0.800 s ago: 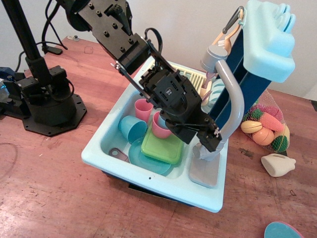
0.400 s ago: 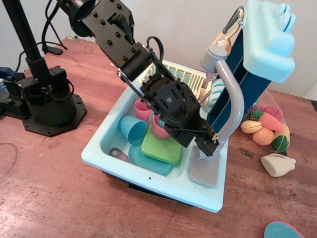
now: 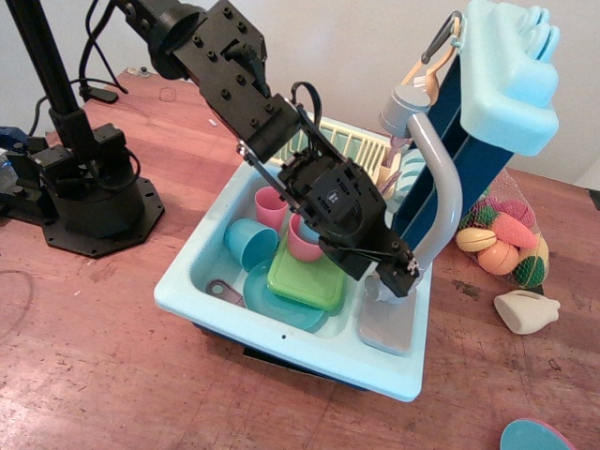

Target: Turn lever vertical to front

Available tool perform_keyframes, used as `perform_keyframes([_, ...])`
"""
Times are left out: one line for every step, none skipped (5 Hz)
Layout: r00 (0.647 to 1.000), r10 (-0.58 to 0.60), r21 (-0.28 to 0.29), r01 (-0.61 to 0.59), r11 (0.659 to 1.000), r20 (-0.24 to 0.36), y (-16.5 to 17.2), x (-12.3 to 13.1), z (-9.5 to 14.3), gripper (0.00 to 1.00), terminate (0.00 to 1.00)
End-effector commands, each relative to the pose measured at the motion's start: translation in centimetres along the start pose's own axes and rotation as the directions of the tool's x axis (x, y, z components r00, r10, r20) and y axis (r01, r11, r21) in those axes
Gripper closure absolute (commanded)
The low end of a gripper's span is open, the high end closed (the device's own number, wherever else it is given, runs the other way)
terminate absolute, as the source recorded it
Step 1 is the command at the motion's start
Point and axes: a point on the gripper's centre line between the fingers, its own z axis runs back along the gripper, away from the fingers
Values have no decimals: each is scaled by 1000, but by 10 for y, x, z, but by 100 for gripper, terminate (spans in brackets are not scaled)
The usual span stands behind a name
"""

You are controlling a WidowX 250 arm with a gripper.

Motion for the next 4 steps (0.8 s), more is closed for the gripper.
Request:
perform_keyframes([999, 23, -56, -21, 998, 36, -11, 16, 4, 0, 0])
perform_keyframes([998, 33, -54, -30, 998, 56, -1, 19, 10, 0, 0])
perform_keyframes([997, 48, -40, -46, 998, 63, 13, 18, 19, 0, 0])
perform_keyframes([997, 45, -4, -45, 999, 67, 34, 20, 40, 0, 0])
